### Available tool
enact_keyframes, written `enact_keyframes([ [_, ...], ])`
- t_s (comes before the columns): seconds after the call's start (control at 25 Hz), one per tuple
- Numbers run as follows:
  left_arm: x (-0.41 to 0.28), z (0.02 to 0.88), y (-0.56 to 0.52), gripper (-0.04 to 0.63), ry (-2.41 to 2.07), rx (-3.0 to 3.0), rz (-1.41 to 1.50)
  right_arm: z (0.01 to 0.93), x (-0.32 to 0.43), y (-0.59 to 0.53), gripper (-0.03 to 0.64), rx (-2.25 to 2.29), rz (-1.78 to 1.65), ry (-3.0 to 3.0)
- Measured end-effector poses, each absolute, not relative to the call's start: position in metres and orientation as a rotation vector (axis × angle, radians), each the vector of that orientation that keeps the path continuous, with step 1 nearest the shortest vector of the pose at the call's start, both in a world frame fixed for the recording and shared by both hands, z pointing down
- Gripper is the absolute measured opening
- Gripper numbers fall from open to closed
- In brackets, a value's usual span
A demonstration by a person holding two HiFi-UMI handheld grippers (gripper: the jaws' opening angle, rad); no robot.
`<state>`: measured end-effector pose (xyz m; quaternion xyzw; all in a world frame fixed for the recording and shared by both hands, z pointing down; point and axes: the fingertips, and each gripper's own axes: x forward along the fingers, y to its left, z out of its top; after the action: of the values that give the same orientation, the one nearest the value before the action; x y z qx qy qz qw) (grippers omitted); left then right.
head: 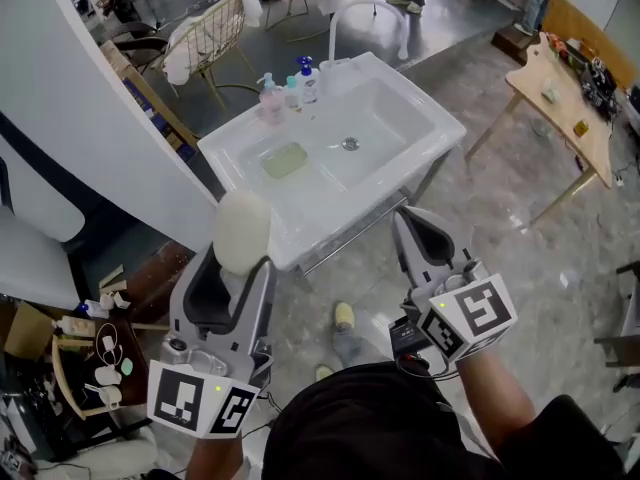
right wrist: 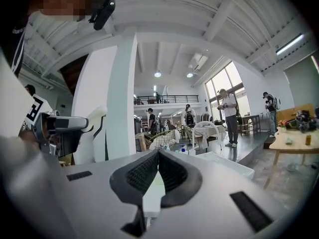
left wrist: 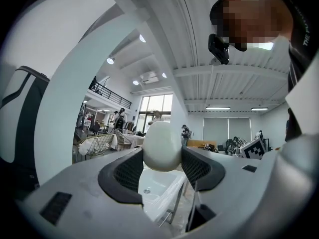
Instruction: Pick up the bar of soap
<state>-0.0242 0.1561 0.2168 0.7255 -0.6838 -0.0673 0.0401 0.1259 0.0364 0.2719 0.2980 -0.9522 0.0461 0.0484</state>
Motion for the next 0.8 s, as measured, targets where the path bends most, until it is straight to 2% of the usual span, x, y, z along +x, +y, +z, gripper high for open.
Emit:
enact_keyframes([
  [0.4, 0.012, 0.215, 0.256, 0.239, -2.086, 2.251, -0.241, 0.265, 0.153, 0.144, 0.008, 0.897, 0.103, -2.902],
  [0.8, 0.036, 0.208, 0.302, 0.239, -2.067, 2.289, -0.267, 0.259, 0.178, 0.189, 0.008, 0.913, 0.072, -2.886],
])
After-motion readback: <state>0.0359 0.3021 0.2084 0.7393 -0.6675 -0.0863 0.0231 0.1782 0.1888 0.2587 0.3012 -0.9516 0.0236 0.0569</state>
